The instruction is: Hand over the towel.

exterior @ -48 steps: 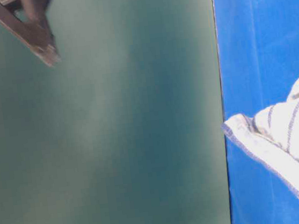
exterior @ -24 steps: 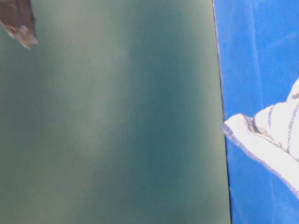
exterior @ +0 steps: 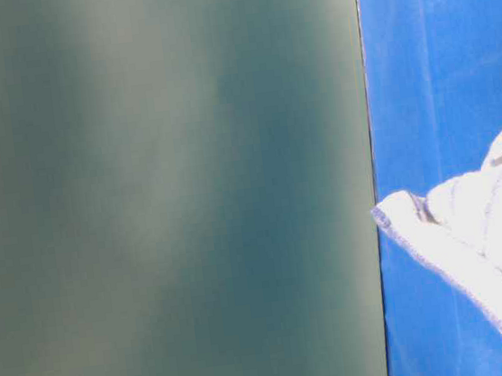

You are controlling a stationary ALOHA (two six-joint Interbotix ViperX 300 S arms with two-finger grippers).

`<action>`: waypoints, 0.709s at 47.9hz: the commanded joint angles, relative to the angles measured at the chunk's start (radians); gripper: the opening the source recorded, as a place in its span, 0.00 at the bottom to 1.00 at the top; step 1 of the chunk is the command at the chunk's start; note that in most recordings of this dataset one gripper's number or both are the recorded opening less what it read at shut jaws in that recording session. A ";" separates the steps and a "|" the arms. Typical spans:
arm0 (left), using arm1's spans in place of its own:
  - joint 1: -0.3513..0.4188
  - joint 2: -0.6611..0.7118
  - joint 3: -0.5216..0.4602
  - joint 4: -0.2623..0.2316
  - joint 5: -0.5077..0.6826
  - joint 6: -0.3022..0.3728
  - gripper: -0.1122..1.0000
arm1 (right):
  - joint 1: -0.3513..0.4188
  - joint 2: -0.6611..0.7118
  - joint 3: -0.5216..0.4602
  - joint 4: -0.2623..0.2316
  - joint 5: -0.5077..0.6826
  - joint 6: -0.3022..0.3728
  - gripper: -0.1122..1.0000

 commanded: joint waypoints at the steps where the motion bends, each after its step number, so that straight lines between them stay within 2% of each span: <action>1: 0.000 -0.043 0.038 0.000 -0.026 -0.002 0.91 | -0.003 -0.026 0.043 0.003 -0.035 0.000 0.74; 7: -0.002 -0.121 0.120 0.000 -0.069 -0.005 0.91 | -0.014 -0.021 0.089 0.017 -0.069 0.000 0.74; 13: 0.000 -0.161 0.160 0.000 -0.075 -0.014 0.91 | -0.021 0.006 0.101 0.021 -0.097 0.000 0.74; 34: 0.000 -0.156 0.166 -0.002 -0.075 -0.017 0.91 | -0.023 0.023 0.104 0.028 -0.129 0.002 0.74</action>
